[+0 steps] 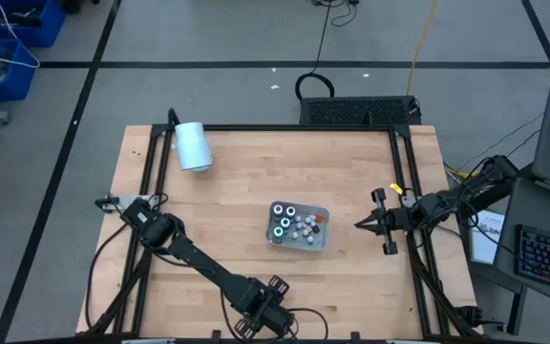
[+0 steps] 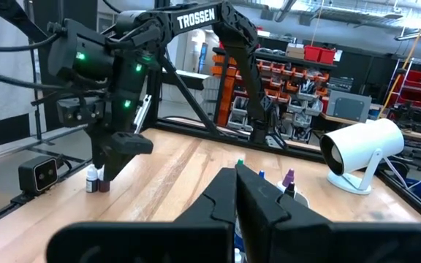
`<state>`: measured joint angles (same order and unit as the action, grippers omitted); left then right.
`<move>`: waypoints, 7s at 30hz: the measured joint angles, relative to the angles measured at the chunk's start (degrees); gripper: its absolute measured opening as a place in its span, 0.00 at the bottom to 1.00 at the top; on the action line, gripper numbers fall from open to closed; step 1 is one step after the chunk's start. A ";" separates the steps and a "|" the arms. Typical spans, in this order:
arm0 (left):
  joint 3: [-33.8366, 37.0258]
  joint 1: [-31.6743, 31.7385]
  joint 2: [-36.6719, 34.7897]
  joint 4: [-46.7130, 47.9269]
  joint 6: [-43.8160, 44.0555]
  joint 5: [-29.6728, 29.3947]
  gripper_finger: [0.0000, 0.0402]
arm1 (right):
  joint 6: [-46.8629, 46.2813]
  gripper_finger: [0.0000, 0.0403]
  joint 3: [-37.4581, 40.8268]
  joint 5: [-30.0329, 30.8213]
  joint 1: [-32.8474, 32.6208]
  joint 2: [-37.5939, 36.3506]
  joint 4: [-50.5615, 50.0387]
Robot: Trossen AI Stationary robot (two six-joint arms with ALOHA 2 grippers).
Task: Pick & Place food coloring
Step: Put the small black food coloring bottle into the bin
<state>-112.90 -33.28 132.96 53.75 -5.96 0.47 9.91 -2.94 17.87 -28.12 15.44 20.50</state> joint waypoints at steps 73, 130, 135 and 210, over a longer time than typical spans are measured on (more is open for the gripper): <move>-4.02 0.84 1.23 3.59 -1.92 -1.03 0.29 | -0.20 0.00 0.00 0.00 0.02 0.00 -0.58; -3.96 2.14 1.30 2.52 -0.81 3.65 0.55 | -0.21 0.00 0.00 0.00 0.02 0.00 -0.60; -3.93 2.31 1.33 2.52 -1.29 3.80 0.50 | -0.21 0.00 0.00 0.00 0.02 0.00 -0.60; -21.89 26.24 -2.33 21.53 -42.24 -2.79 0.21 | 5.86 0.00 0.00 0.32 0.02 0.00 -1.06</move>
<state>-134.79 -7.04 130.63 75.29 -48.20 -2.32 15.77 -2.94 18.18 -28.10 15.44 19.44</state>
